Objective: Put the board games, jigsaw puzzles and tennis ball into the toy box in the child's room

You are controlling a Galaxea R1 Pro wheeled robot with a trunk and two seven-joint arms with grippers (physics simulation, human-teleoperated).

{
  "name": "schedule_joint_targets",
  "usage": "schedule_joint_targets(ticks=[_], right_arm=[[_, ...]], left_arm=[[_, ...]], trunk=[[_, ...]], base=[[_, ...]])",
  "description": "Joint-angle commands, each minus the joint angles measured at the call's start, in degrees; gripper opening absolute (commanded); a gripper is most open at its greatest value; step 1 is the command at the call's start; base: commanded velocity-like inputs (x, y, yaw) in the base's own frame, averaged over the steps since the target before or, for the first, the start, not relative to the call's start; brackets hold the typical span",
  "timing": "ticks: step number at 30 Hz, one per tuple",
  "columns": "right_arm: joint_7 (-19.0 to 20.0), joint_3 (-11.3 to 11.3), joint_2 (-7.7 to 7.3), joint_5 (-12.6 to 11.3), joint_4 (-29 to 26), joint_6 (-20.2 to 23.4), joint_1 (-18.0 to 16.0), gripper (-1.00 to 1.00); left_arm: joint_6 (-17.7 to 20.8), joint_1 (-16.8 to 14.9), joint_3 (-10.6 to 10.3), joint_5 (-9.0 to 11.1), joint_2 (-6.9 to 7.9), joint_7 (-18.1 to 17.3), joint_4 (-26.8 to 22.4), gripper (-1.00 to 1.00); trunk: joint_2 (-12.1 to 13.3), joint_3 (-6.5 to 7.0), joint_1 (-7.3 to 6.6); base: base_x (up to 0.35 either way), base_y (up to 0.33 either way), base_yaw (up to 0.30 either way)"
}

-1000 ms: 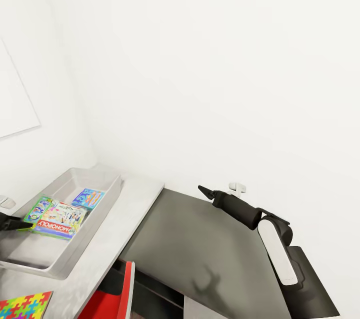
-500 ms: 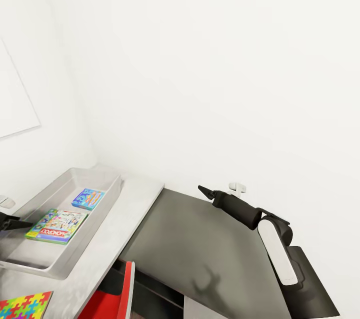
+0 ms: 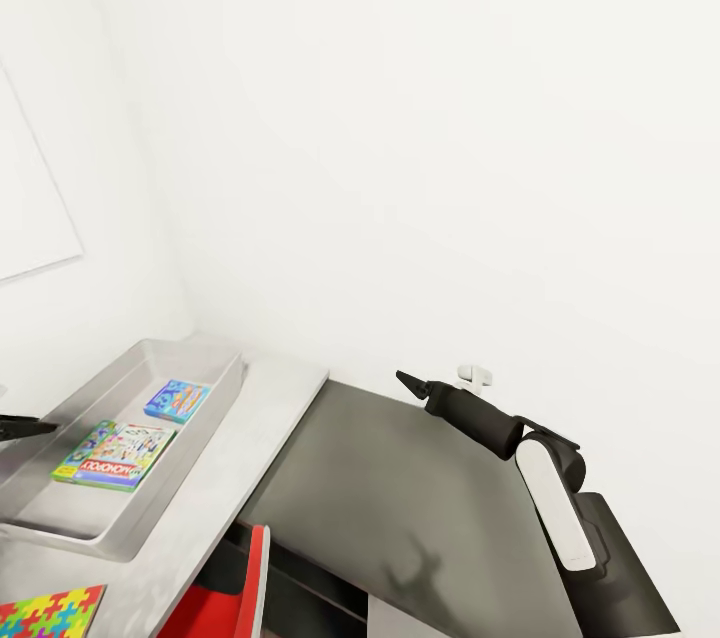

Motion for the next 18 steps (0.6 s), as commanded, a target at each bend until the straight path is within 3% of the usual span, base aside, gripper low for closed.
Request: schedule_joint_targets(ticks=[1,6,9,13,18], right_arm=[[0.1,0.0,-0.05,0.0,0.0,0.2,0.0,1.00],[2.0,0.0,-0.06,0.0,0.0,0.2,-0.1,1.00],[4.6,-0.1,-0.73,-0.1,0.0,0.2,0.0,1.00],[6.0,-0.1,-2.05,-0.2,0.1,0.1,0.0,1.00],[6.4,-0.1,-2.48,-0.4,0.1,0.1,0.0,1.00]], left_arm=[[1.2,-0.1,1.4,-0.5,-0.06,-0.5,0.0,1.00],[4.0,-0.1,4.4,-0.1,-0.21,-0.5,0.0,1.00],[5.0,0.0,5.0,2.2,-0.55,-0.5,0.4,1.00],[6.2,0.1,5.3,7.6,-1.61,-0.5,2.3,1.00],[6.4,0.2,5.4,10.0,-4.17,-0.5,6.2,1.00]], trunk=[[0.0,0.02,0.01],[0.0,0.48,0.01],[0.0,0.76,0.01],[0.0,1.13,0.01],[0.0,1.59,0.01]], base=[[0.000,0.000,0.000],[0.000,0.000,0.000],[0.000,0.000,0.000],[0.000,0.000,0.000],[0.000,0.000,0.000]])
